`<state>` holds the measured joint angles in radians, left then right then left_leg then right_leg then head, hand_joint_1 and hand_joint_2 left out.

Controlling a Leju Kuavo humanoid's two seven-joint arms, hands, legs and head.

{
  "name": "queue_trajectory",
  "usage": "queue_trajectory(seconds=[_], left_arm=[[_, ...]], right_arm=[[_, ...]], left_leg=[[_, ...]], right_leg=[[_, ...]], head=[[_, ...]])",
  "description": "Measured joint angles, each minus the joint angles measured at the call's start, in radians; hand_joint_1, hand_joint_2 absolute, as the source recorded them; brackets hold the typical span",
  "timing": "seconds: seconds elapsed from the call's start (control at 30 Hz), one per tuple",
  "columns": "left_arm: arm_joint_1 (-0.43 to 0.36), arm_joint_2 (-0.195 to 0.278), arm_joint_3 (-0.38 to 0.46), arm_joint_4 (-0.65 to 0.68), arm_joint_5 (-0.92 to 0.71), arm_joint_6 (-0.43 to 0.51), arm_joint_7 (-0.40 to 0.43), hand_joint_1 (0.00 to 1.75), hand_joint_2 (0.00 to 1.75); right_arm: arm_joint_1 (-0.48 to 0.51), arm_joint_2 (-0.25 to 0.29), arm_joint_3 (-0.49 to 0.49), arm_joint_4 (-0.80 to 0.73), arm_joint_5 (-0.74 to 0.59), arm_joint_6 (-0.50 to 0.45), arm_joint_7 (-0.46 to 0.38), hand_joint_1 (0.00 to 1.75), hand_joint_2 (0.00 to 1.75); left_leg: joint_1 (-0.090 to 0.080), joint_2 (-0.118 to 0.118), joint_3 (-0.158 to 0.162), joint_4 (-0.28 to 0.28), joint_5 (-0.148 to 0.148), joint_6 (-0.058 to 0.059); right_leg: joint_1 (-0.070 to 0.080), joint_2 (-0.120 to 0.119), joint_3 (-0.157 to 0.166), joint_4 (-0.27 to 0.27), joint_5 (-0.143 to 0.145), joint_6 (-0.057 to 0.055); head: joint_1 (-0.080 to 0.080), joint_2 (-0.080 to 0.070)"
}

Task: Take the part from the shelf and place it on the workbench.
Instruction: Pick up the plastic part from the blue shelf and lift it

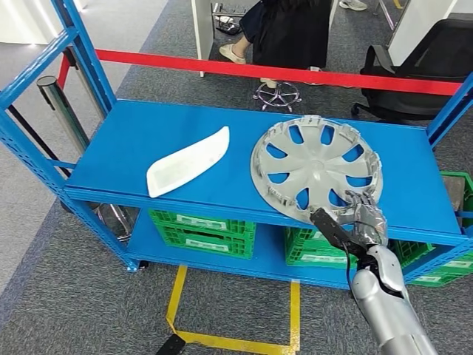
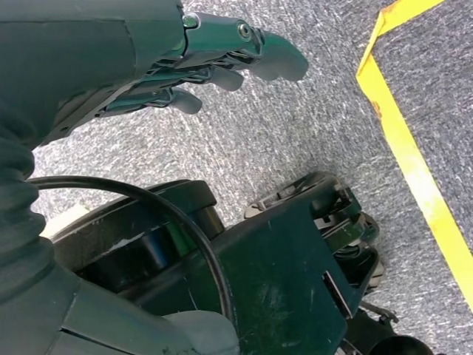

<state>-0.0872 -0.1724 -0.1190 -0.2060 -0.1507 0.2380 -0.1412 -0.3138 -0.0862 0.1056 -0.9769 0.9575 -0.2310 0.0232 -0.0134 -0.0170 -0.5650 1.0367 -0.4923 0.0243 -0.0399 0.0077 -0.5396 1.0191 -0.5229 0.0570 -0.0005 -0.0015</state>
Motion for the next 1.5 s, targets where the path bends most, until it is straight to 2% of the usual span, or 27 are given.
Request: queue_trajectory(seconds=[0.27,0.4,0.63,0.9,1.07,1.33,1.5], left_arm=[[0.001,0.001,0.001,0.000,0.002,-0.001,-0.010,0.00,1.75],[0.004,0.003,0.004,0.000,0.016,-0.013,-0.029,0.00,1.75],[0.012,0.009,0.041,0.000,0.069,-0.047,-0.079,0.00,1.75],[0.021,0.015,0.100,0.000,0.119,-0.082,-0.117,0.00,1.75],[0.028,0.018,0.119,0.000,0.120,-0.087,-0.145,0.00,1.75],[0.030,0.017,0.136,0.000,0.124,-0.090,-0.163,0.00,1.75],[0.030,0.017,0.152,0.000,0.140,-0.094,-0.229,0.00,1.75]], right_arm=[[0.011,0.000,0.033,-0.027,-0.067,0.036,-0.060,1.75,1.75],[0.048,0.000,0.085,-0.123,-0.105,0.072,-0.099,1.75,1.75],[0.142,0.000,0.216,-0.317,-0.112,0.085,-0.114,1.75,1.75],[0.215,0.000,0.332,-0.501,-0.041,0.026,-0.128,1.75,1.75],[0.264,-0.010,0.401,-0.618,0.067,-0.058,-0.108,1.75,1.75],[0.312,-0.029,0.442,-0.706,0.098,-0.086,-0.099,1.75,1.75],[0.367,-0.033,0.446,-0.751,0.151,-0.188,-0.117,1.75,1.75]], left_leg=[[0.000,0.000,0.000,0.000,0.002,0.003],[0.000,0.000,0.000,0.000,0.003,0.003],[0.000,-0.001,-0.002,0.000,0.003,0.003],[0.000,-0.001,-0.004,0.000,0.003,0.003],[0.000,-0.002,-0.005,0.000,0.002,0.003],[0.000,-0.002,-0.005,0.000,0.002,0.003],[-0.001,-0.002,-0.006,0.000,0.002,0.003]], right_leg=[[0.000,0.000,0.001,0.000,0.003,0.001],[0.000,0.000,0.001,0.000,0.004,0.002],[0.000,-0.003,-0.001,0.000,0.002,0.001],[0.000,-0.002,-0.002,-0.001,0.002,0.001],[0.000,-0.003,-0.002,-0.003,0.002,0.001],[0.000,-0.003,-0.002,-0.004,0.002,0.001],[0.000,-0.004,-0.002,-0.006,0.003,0.002]], head=[[0.000,0.000],[0.000,0.000],[0.000,0.000],[0.000,0.000],[0.000,0.000],[0.000,0.000],[0.000,0.000]])
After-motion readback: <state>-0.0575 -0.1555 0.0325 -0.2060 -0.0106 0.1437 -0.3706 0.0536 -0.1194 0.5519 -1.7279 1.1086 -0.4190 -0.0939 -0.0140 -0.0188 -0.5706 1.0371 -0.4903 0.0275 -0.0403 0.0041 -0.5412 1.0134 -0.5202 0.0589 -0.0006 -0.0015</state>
